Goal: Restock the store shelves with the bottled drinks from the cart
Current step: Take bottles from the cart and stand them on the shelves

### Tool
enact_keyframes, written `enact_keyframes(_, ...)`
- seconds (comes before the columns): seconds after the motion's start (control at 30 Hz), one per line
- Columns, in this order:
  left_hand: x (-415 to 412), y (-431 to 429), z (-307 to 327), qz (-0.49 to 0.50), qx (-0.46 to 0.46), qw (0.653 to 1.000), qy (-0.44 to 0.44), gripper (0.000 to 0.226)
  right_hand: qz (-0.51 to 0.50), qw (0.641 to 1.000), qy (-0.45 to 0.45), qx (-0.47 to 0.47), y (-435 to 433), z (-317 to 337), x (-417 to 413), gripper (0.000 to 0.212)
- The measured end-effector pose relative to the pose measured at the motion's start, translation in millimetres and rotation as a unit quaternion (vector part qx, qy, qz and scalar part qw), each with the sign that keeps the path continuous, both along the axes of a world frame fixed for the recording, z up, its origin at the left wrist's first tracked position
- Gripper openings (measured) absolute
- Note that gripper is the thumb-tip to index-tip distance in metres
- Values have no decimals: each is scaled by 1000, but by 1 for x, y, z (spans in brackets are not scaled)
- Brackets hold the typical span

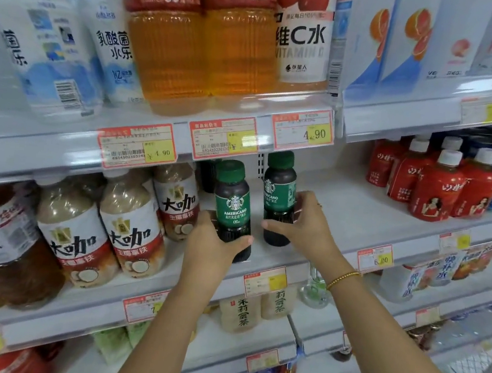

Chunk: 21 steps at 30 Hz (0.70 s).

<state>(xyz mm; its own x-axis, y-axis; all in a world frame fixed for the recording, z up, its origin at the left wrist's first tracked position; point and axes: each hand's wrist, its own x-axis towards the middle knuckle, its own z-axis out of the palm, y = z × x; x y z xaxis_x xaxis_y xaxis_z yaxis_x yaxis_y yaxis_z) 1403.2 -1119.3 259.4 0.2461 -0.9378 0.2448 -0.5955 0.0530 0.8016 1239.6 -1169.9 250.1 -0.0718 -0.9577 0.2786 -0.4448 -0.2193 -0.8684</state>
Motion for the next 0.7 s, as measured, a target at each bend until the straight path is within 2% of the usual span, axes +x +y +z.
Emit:
enact_keyframes(0.1,1,2,-3,11,2,999,-32,54,-32,999,31,-13,1,4,-2,65)
enact_keyframes(0.27,0,-3,-6,32,1,998,-48,47,8,999,49,-8,0,6,-6,60)
enact_keyframes(0.4,-4,-15,-6,43,-2,998,-37,42,53,998,24,27,-13,5,-6,59)
enact_keyframes(0.5,-7,-26,-5,61,-4,998,-33,41,44,995,83,24,-26,1,-2,56)
enact_keyframes(0.57,-9,-36,-5,75,4,997,-5,40,31,993,112,26,-36,2,3,53)
enact_keyframes(0.7,-14,-66,-7,106,7,988,114,46,19,994,107,25,-67,8,18,45)
